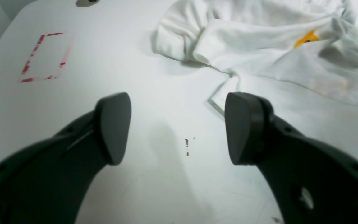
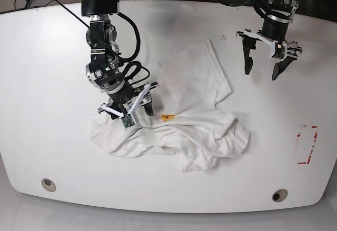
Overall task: Fold the T-shirt properly
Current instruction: 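Grasp the shirt fabric near the yellow patch with the right gripper and pull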
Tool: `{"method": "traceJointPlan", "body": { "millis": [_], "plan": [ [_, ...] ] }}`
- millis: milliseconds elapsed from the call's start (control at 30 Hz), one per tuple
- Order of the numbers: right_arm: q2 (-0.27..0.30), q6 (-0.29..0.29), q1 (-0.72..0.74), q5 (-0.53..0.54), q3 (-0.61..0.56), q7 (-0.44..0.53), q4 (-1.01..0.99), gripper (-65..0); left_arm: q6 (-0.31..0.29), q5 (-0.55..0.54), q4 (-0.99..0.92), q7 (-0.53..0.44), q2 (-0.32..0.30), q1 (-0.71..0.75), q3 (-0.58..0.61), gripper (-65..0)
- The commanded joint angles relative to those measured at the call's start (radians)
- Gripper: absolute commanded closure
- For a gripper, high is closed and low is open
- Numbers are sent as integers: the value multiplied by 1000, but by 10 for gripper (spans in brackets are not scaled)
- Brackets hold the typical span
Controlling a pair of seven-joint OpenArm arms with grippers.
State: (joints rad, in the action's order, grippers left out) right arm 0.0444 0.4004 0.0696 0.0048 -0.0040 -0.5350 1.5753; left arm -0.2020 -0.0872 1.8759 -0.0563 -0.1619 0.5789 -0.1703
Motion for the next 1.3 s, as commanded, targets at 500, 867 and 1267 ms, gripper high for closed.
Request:
{"method": "traceJointPlan", "body": {
  "millis": [500,867,1267],
  "plan": [
    [-41,-5,90,9,-36,88,-187,-309,7,-7,29,-29,-21,2,-7,-444],
    [-48,-4,90,3,-32,121,-219,-310,6,-7,25,-26,-14,4,-9,-439],
    [17,-9,83,5,-11,99,-202,-289,5,-7,26,-33,-17,0,-8,-443]
  ]
}}
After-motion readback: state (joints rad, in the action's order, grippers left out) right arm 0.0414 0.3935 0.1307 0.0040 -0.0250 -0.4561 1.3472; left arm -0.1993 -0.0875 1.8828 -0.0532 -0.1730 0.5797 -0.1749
